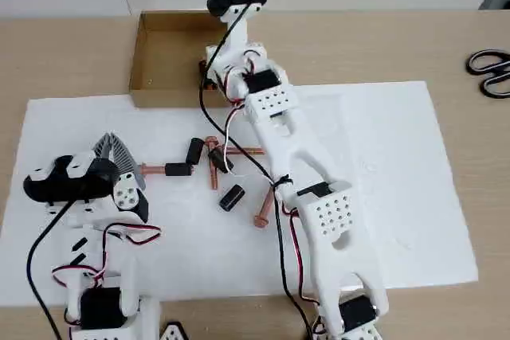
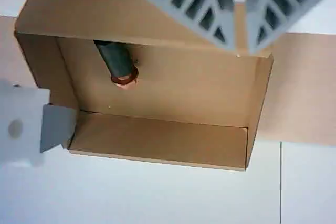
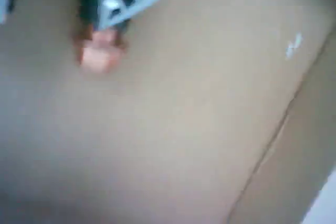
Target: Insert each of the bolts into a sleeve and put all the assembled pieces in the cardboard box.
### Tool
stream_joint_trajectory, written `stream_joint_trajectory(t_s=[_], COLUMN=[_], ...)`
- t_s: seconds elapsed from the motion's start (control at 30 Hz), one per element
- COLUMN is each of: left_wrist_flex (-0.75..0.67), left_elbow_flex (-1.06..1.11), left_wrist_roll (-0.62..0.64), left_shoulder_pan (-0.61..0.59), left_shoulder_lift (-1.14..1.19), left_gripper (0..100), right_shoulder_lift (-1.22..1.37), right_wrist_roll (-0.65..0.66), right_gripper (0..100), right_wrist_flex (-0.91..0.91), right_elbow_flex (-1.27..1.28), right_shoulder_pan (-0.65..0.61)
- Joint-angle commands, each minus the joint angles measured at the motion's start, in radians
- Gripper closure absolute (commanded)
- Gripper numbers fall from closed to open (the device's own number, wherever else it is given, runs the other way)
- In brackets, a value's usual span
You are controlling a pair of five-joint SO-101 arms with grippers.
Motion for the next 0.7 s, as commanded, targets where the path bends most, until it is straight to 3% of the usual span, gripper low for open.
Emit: stream_joint_trajectory(t_s=[0.0, 0.37, 0.67], left_wrist_flex=[0.003, 0.005, 0.009], left_elbow_flex=[-0.010, -0.076, -0.076], left_wrist_roll=[-0.002, 0.000, 0.000], left_shoulder_pan=[-0.005, -0.005, -0.005], left_shoulder_lift=[-0.012, -0.012, -0.012], left_gripper=[99, 99, 99], right_shoulder_lift=[-0.124, -0.259, -0.355], right_wrist_roll=[0.043, 0.278, 0.290], right_gripper=[90.2, 90.5, 90.5], right_wrist_flex=[0.173, 0.585, 0.960], right_elbow_flex=[-0.115, -0.299, -0.347], right_shoulder_pan=[0.005, -0.001, -0.053])
